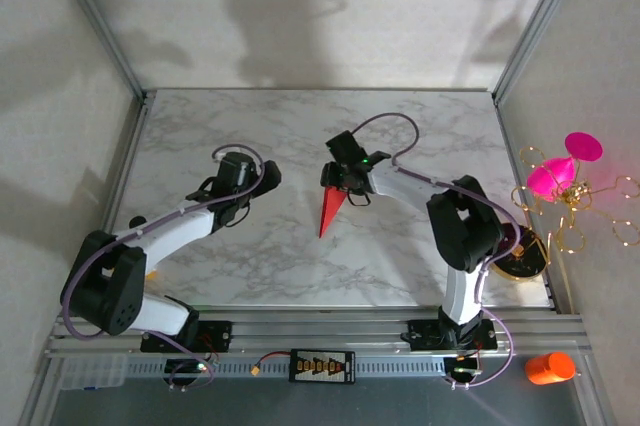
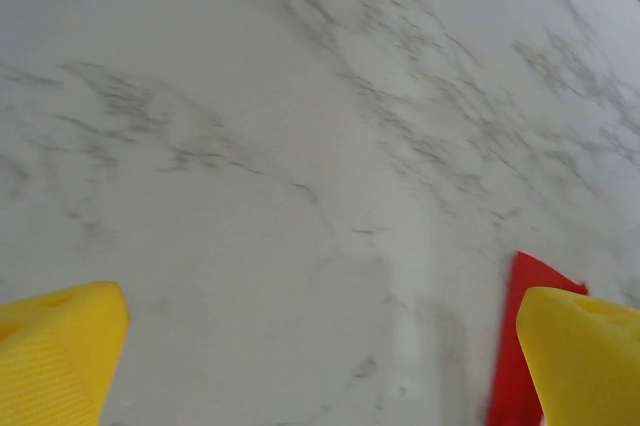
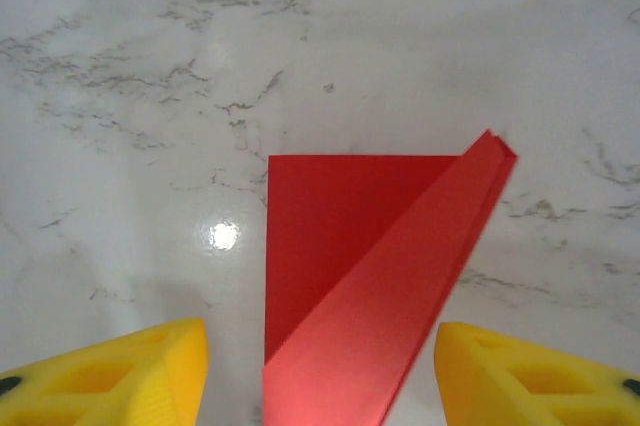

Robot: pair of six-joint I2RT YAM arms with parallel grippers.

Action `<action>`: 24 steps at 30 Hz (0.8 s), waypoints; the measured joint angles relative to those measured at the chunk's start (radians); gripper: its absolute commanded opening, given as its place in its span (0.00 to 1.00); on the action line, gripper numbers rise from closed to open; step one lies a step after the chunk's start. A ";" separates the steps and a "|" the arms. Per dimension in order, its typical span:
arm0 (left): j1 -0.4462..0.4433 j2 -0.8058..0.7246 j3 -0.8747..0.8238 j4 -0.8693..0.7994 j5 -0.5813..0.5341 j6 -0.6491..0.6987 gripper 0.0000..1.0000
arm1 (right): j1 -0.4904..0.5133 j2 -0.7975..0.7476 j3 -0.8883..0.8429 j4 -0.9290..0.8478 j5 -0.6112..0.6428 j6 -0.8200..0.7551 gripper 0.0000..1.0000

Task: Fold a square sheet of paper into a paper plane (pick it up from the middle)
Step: Fold the wing for the fifth time at the center of the table, then turn over the paper plane at the top-center of the table.

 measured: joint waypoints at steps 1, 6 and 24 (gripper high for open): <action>0.012 -0.007 -0.012 0.002 -0.006 0.000 0.99 | 0.016 0.029 0.032 -0.029 0.024 0.015 0.60; 0.045 -0.014 -0.037 0.014 -0.013 0.002 0.99 | 0.077 0.141 0.144 -0.158 0.105 0.082 0.59; 0.076 0.057 -0.039 0.045 0.026 0.039 0.99 | 0.129 0.249 0.320 -0.435 0.271 0.185 0.46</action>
